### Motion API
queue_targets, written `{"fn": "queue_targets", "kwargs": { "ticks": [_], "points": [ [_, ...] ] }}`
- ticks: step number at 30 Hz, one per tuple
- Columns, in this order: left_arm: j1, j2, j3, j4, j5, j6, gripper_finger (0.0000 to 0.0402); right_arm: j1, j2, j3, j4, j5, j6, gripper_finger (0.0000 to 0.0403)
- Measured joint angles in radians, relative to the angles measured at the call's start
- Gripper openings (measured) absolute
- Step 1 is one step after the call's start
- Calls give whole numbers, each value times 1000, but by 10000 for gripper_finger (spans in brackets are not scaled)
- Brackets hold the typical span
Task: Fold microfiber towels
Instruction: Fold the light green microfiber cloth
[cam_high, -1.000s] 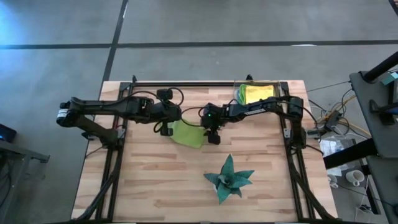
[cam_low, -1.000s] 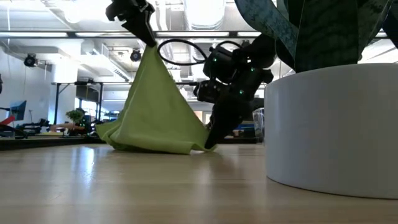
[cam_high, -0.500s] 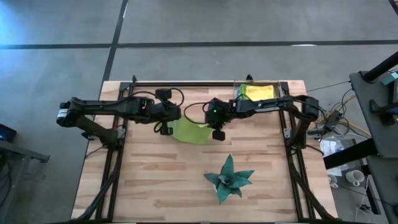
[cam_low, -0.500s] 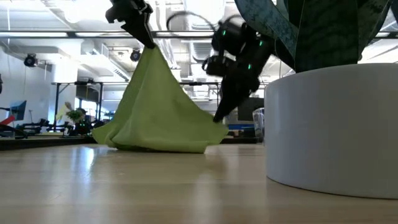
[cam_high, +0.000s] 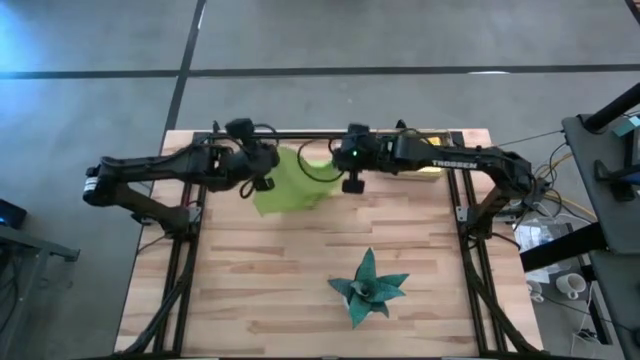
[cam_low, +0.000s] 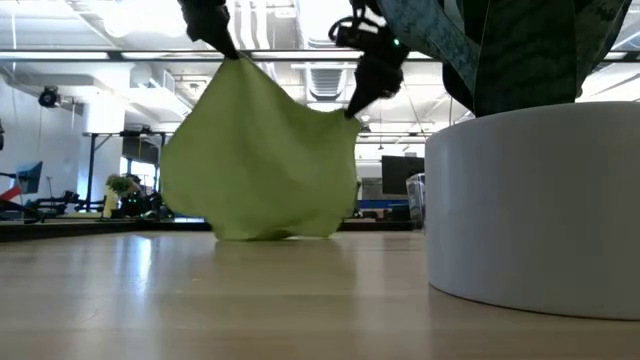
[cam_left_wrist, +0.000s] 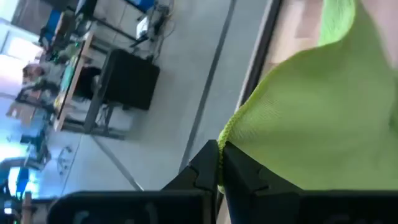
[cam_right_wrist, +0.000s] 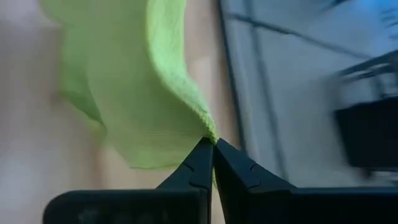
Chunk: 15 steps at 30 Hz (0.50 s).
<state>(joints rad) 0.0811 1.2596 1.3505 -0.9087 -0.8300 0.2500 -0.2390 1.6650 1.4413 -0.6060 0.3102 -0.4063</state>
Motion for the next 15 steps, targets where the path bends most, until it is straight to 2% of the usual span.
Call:
{"fn": "queue_targets", "kwargs": {
  "ticks": [5, 11, 15],
  "points": [
    [96, -19, -35, 149, 37, 108, 0, -65, 3, 79, 35, 80, -78, 9],
    [211, -9, -28, 346, 39, 380, 0, -151, 4, 186, 55, 181, -173, 9],
    [220, -23, -5, 366, 70, 361, 0, -170, 3, 245, -47, 182, -166, 9]
  ]
}}
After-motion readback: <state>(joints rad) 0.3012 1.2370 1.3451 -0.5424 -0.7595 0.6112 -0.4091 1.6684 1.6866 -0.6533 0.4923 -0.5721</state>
